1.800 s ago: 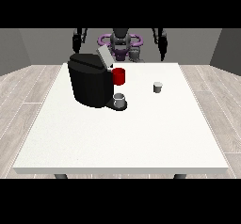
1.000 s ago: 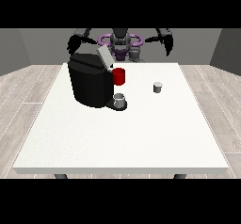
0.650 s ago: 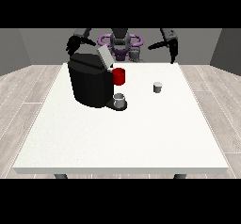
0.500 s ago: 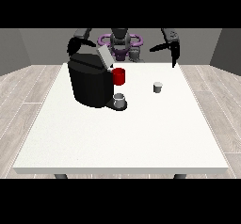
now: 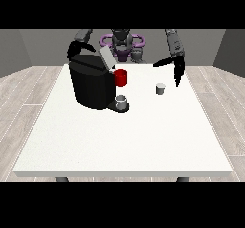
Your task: Insert the coffee pod into the coffee machine and close the lid
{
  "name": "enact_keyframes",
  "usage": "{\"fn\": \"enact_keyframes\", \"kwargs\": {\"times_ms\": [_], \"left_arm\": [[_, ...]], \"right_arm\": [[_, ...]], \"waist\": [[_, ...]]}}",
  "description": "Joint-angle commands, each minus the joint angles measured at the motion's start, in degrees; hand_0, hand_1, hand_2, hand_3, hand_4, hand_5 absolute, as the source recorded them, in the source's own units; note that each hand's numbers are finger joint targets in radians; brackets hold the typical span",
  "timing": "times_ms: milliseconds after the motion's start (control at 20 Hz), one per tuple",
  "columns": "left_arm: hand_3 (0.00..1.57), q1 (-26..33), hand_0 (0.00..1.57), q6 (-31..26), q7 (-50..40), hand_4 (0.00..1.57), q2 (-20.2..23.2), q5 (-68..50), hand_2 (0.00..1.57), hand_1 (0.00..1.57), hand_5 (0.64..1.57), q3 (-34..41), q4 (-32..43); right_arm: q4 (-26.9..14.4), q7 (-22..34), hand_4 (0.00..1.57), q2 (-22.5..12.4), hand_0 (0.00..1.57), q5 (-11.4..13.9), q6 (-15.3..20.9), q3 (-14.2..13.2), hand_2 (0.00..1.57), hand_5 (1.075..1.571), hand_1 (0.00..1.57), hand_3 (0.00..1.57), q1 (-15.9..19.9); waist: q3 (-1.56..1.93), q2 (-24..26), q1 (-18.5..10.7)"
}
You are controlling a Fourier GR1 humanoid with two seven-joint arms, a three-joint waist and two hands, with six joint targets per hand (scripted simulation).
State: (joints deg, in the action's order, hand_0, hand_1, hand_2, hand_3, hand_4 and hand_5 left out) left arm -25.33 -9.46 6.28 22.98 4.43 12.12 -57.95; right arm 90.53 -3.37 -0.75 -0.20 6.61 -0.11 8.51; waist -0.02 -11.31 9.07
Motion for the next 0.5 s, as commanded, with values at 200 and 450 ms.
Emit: {"fn": "enact_keyframes", "kwargs": {"times_ms": [200,450], "left_arm": [[0.00,-4.3,0.00,3.0,0.0,0.00,-0.9,5.9,0.00,0.00,1.571,-2.9,8.7],[0.00,-7.0,0.00,1.7,0.7,0.00,1.7,9.3,0.37,0.00,1.571,-4.3,11.6]], "right_arm": [[-4.3,0.7,0.39,0.3,0.00,1.9,1.6,0.4,0.00,1.571,0.00,0.00,1.8],[-6.1,1.8,0.42,0.5,0.00,4.1,3.2,1.1,0.00,1.571,0.00,0.00,2.3]], "waist": [[0.01,-1.0,-0.5],[0.01,-0.3,-0.8]]}}
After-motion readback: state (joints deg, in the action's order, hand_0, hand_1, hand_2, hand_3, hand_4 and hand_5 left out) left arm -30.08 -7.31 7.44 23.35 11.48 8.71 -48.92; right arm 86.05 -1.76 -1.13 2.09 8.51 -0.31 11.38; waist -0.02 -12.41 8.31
